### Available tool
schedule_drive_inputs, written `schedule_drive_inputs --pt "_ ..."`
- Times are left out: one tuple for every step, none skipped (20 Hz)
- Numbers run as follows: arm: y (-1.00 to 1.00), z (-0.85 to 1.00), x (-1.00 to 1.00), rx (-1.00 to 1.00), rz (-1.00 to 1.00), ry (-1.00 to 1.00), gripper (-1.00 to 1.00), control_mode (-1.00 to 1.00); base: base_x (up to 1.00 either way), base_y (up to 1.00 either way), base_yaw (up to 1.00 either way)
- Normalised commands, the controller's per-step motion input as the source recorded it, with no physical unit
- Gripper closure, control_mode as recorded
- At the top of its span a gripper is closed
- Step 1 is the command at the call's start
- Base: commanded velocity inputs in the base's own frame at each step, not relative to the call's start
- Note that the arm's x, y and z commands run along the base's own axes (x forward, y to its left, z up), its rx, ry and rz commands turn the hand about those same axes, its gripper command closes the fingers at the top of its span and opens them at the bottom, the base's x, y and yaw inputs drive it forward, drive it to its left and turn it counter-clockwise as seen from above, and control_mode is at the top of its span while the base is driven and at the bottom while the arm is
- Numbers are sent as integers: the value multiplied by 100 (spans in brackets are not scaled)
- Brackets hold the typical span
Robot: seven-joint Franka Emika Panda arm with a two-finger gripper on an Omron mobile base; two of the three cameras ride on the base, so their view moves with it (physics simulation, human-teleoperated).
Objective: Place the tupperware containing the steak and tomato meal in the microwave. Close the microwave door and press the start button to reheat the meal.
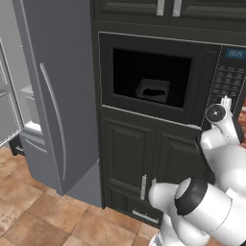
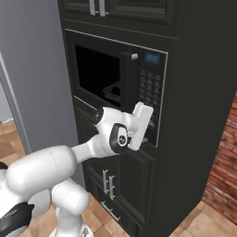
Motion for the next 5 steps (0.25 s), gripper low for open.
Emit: schedule_drive_inputs --pt "0 -30 3 0 0 0 -100 -100 0 0 0" --pt "0 -8 0 0 -1 0 -100 -100 0 0 0" --pt "-2 0 0 0 0 0 -100 -100 0 0 0" --pt "0 0 0 0 0 0 -100 -100 0 0 0" --pt "0 0 0 0 0 0 -100 -100 0 0 0"
